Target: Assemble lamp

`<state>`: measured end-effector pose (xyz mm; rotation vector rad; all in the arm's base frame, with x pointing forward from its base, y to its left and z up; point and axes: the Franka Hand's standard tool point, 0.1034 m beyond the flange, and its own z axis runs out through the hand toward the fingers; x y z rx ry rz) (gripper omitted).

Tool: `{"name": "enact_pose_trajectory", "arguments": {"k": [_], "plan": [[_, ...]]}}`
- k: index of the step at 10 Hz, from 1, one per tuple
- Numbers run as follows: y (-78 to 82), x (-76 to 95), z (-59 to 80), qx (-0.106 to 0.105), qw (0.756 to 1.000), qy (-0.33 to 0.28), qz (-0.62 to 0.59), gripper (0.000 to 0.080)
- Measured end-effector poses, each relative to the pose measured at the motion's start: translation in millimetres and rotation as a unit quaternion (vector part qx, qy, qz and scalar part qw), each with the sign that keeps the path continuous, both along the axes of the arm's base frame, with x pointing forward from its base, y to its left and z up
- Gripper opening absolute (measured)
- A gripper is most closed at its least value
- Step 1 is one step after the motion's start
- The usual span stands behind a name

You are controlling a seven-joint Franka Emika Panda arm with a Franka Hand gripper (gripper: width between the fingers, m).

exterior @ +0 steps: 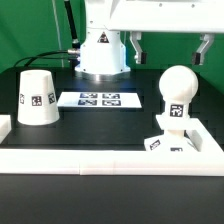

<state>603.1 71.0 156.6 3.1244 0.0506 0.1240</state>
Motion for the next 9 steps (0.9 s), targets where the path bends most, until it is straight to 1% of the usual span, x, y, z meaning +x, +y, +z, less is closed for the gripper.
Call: {"name": "enact_pose_trajectory", "arguments": {"k": [1,2,3,4,5,6,7,8,9], "plan": [[-10.0,-6.1,1.8,-0.001,1.0,0.002,-0.005,0.0698],[-26.8,-9.7,4.8,-0.002,1.0,0.003,-0.012,0.0698],[-47.8,-14.8,5.2,-0.005,1.0,0.005,-0.016,0.0698],[-71.4,-19.9,4.1,-0.002,1.0,0.002,-0.014,0.0698],[-98.3,-30.4,-3.4,0.001,1.0,0.001,-0.029,0.0698],[-115.4,-42.5,-13.3,0.001,0.999,0.007,-0.046,0.0698],[-119.5,-50.2,-20.9,0.001,0.999,0.008,-0.049,0.0698],[-121.3,-53.3,-25.8,-0.001,0.999,0.002,-0.046,0.0698],[-120.5,-52.6,-25.2,-0.001,0.999,0.002,-0.045,0.0698]]}}
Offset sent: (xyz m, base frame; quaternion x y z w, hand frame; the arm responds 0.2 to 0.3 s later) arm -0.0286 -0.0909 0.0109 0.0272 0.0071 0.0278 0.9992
